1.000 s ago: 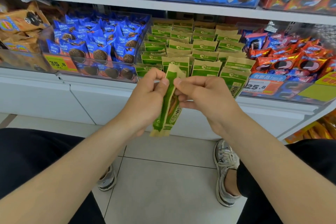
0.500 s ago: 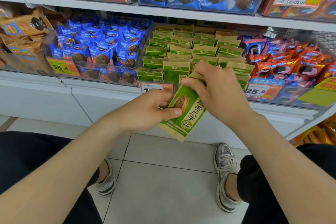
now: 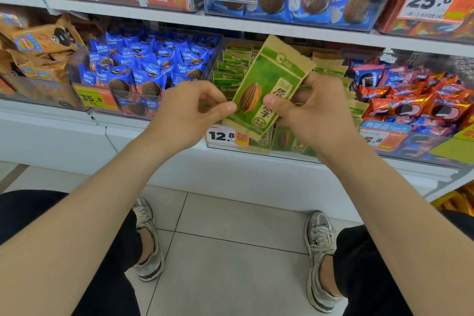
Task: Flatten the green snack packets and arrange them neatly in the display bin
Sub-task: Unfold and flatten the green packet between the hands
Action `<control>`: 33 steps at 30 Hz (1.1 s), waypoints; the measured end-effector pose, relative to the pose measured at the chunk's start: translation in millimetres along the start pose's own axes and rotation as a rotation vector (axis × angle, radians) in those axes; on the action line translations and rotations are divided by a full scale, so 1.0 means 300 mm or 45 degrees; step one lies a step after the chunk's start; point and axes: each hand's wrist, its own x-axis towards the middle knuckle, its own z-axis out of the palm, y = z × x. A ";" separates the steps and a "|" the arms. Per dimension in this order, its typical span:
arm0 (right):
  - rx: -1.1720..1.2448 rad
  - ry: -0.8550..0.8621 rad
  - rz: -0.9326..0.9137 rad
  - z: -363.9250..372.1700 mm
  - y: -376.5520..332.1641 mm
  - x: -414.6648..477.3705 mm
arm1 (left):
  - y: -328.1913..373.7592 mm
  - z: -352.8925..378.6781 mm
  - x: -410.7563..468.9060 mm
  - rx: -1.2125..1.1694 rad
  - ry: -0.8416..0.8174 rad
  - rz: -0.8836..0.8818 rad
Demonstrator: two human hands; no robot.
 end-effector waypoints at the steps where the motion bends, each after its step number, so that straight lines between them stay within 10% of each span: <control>1: -0.099 0.068 -0.050 0.002 0.003 0.020 | -0.022 -0.001 0.025 0.141 0.042 0.064; 6: -0.235 0.220 -0.219 0.012 -0.019 0.088 | -0.117 -0.012 0.126 0.572 -0.190 0.121; 21: -0.170 0.186 -0.439 0.115 -0.017 0.225 | -0.147 -0.088 0.242 0.549 -0.729 -0.218; 33: -0.609 -0.065 -0.607 0.199 -0.023 0.292 | -0.207 -0.058 0.285 0.481 -0.605 -0.104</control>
